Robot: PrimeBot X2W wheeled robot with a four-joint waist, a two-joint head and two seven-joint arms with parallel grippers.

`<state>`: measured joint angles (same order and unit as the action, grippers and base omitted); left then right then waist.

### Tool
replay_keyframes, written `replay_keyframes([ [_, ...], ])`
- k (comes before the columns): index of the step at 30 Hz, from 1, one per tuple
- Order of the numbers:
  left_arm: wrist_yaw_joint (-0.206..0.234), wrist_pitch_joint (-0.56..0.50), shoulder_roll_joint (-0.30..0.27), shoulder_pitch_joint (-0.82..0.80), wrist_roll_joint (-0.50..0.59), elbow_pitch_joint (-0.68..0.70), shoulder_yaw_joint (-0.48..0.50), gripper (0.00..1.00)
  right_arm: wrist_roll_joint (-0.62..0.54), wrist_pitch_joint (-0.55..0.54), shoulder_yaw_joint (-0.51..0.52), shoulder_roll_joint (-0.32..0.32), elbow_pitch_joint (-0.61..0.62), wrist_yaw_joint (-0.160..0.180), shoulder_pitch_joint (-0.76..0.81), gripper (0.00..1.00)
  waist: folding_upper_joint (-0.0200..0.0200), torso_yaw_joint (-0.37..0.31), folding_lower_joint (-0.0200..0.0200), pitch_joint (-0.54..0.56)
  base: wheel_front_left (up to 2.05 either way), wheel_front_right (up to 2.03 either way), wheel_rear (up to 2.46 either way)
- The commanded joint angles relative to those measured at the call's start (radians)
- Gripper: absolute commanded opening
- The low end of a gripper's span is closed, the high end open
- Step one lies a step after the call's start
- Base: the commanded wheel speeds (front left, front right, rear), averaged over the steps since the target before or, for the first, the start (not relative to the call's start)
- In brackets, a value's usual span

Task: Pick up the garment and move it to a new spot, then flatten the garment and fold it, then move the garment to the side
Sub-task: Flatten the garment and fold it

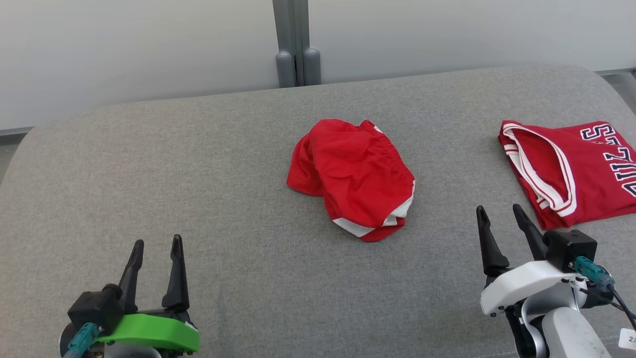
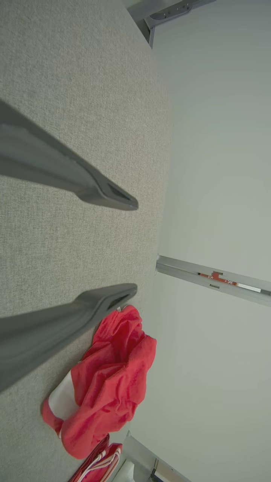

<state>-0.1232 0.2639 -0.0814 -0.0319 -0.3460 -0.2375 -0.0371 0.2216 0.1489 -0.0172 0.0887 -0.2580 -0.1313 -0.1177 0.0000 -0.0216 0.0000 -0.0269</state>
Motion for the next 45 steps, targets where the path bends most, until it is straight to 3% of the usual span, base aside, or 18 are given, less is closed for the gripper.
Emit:
replay_keyframes([
  [1,-0.004,0.000,0.002,0.008,0.015,-0.006,0.005,1.00,0.005,0.005,-0.003,0.000,-0.005,0.001,-0.007,1.00,0.0000,0.000,0.0000,0.001,0.00,0.00,0.00],
  [14,-0.009,0.000,0.009,-0.018,0.019,-0.039,-0.021,1.00,0.008,0.008,-0.013,0.000,-0.008,0.001,-0.019,1.00,0.0000,0.000,0.0000,-0.008,0.00,0.00,0.00],
  [20,-0.009,-0.018,-0.010,-0.127,0.038,-0.057,-0.133,1.00,0.002,-0.006,-0.017,0.005,0.013,0.001,-0.030,1.00,0.0000,-0.005,0.0000,-0.033,0.00,0.00,0.00],
  [26,-0.008,-0.193,0.001,-0.338,-0.021,-0.103,-0.312,1.00,0.004,-0.015,-0.024,0.002,0.032,0.001,-0.043,1.00,0.0000,-0.043,0.0000,-0.079,0.00,0.00,0.00],
  [32,0.001,-0.404,0.023,-0.533,-0.067,-0.197,-0.381,1.00,0.014,-0.008,-0.056,-0.008,0.021,0.001,-0.072,1.00,0.0000,-0.123,0.0000,-0.121,0.00,0.00,0.00],
  [41,0.071,-0.674,0.027,-0.696,-0.084,-0.323,-0.470,1.00,0.033,0.033,-0.099,-0.026,-0.030,0.001,-0.116,1.00,0.0000,-0.285,0.0000,-0.178,0.00,0.00,0.00],
  [45,0.106,-0.745,0.024,-0.714,-0.069,-0.369,-0.491,1.00,0.034,0.049,-0.100,-0.030,-0.049,0.001,-0.118,1.00,0.0000,-0.323,0.0000,-0.185,0.00,0.00,0.00],
])
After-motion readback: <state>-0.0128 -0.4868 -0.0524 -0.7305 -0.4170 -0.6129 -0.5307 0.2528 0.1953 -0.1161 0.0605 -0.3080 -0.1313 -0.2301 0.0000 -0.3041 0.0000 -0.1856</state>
